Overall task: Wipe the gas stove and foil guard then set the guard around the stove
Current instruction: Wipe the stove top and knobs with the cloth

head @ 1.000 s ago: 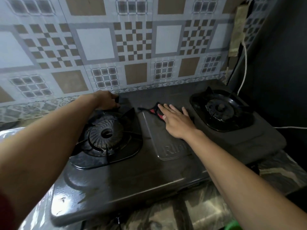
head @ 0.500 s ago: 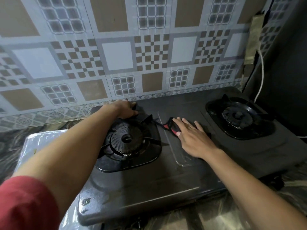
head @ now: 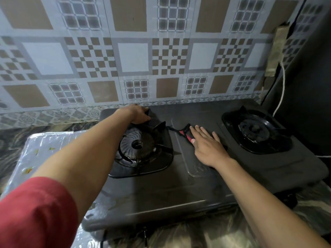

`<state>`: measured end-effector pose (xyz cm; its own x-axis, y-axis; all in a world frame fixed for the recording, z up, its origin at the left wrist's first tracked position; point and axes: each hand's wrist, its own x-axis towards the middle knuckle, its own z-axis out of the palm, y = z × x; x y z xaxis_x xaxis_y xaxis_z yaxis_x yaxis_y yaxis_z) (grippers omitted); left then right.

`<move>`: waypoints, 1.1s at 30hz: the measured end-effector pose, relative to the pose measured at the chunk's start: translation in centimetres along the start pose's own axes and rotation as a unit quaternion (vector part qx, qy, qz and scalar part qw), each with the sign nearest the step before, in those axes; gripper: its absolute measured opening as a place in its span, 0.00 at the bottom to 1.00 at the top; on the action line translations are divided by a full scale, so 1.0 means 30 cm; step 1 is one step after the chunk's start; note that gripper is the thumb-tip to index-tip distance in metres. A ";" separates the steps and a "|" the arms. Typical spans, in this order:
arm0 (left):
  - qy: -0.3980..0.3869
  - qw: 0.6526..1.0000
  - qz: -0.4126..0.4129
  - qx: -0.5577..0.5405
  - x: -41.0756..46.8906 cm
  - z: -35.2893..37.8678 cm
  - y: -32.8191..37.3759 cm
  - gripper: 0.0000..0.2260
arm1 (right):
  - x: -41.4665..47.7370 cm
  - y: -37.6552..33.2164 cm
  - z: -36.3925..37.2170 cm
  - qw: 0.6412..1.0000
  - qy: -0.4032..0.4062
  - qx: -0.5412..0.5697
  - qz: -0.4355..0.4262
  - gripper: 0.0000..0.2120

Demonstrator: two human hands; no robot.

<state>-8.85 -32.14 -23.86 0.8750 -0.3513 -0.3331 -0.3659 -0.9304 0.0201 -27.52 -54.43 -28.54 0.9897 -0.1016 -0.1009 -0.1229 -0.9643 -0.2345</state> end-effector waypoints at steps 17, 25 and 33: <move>0.006 1.000 0.022 -0.005 0.057 0.025 -0.036 0.30 | -0.143 0.042 0.003 0.995 0.021 0.006 0.098 0.26; 0.013 1.000 0.024 -0.016 0.059 0.033 -0.035 0.29 | -0.288 -0.165 0.083 0.999 0.033 -0.010 -0.005 0.25; 0.019 0.999 0.033 -0.019 0.075 0.037 -0.054 0.30 | -0.329 -0.115 0.072 0.998 0.010 -0.001 -0.056 0.25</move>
<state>-6.63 -31.32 -25.68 0.8607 -0.4157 -0.2941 -0.4120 -0.9079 0.0775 -37.02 -49.57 -28.83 0.9985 0.0016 -0.0543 -0.0116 -0.9703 -0.2418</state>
